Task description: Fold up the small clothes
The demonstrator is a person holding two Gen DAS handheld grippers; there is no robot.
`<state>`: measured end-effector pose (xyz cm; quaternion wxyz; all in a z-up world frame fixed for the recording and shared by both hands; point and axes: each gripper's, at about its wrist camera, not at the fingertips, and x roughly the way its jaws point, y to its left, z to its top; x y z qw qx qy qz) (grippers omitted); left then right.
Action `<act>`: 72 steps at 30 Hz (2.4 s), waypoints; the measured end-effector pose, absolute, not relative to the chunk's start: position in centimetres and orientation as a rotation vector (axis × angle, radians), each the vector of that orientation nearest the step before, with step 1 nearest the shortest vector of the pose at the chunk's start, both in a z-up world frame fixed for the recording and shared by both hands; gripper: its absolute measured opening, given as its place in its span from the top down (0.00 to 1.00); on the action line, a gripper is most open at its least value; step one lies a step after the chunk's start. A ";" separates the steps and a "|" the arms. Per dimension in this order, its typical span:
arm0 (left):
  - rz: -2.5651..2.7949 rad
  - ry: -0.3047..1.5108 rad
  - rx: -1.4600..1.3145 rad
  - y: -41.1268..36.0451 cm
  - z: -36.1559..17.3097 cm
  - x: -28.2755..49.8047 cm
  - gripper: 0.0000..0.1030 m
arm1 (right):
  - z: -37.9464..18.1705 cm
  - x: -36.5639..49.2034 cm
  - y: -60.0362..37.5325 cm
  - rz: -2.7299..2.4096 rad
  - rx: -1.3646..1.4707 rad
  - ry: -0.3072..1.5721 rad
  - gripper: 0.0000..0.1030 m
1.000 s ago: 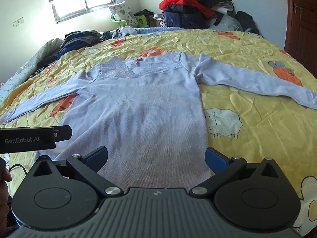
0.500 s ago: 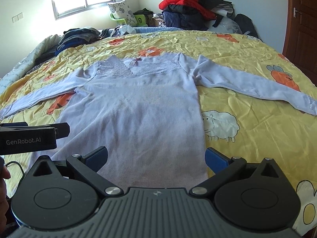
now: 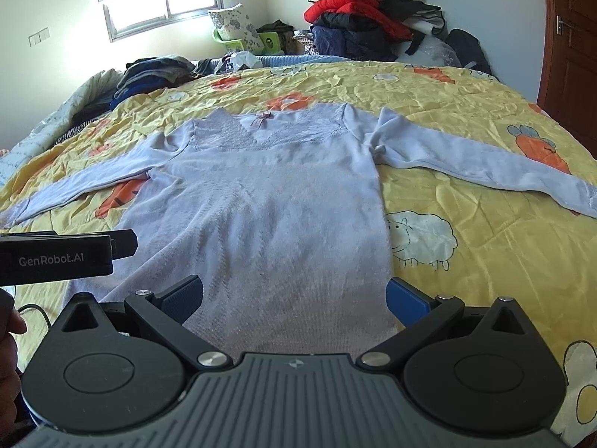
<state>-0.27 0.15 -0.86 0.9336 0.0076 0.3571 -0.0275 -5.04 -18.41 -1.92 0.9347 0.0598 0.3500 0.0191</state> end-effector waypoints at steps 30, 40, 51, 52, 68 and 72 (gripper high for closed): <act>-0.041 0.690 0.104 -1.4 -0.1 -0.6 0.00 | -0.7 -6.5 -18.4 0.161 0.132 0.550 0.00; -0.031 0.696 0.099 -1.0 -0.4 0.0 0.00 | -1.4 -6.0 -18.6 0.100 0.115 0.600 0.00; -0.029 0.728 0.101 -1.5 -0.9 1.3 0.00 | -1.6 -5.5 -18.3 0.081 0.038 0.625 0.00; -0.027 0.724 0.099 -1.5 -0.8 1.4 0.00 | -1.6 -5.5 -18.3 0.083 0.035 0.625 0.00; -0.017 0.705 0.145 -3.8 -0.2 3.8 0.00 | -1.2 -3.9 -22.4 0.045 0.122 0.605 0.00; -0.031 0.708 0.162 -4.7 -0.4 4.3 0.00 | -1.3 -3.9 -23.6 0.021 0.122 0.568 0.00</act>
